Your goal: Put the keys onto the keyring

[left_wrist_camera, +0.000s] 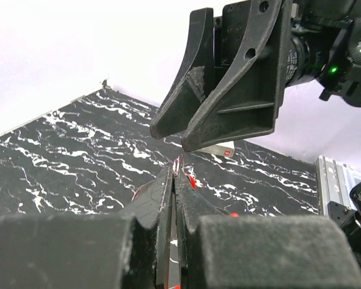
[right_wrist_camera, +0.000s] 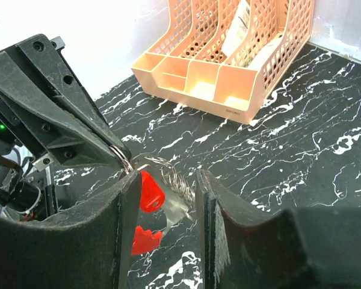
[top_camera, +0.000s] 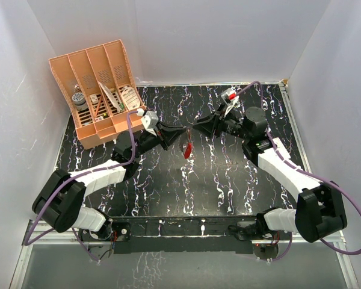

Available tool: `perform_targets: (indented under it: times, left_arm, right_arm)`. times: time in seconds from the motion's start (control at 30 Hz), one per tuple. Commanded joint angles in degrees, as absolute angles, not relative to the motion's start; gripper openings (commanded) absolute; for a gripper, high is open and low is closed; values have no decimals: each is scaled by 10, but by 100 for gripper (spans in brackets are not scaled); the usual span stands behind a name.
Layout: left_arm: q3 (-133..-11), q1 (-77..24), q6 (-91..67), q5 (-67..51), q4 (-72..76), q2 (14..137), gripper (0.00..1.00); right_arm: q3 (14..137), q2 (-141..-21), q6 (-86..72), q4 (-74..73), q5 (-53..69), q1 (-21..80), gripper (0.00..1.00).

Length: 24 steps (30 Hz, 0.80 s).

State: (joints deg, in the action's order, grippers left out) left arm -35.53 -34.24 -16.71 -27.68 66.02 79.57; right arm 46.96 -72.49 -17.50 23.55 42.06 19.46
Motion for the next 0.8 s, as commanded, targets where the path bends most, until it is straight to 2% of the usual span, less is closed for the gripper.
perform_targets:
  times: [0.0,0.5,0.77]
  left_arm:
    - [-354,-342,-186,-296,737,768,0]
    - [-363,-341,-187,-305,740,779,0]
    - [-366,-341,-189,-309,743,781,0]
  right_arm:
    - [471,-725,-196,298,447,189,38]
    - [471,-733,-216,332,487,189,36]
    - [473,-741,-225,342,503,189,30]
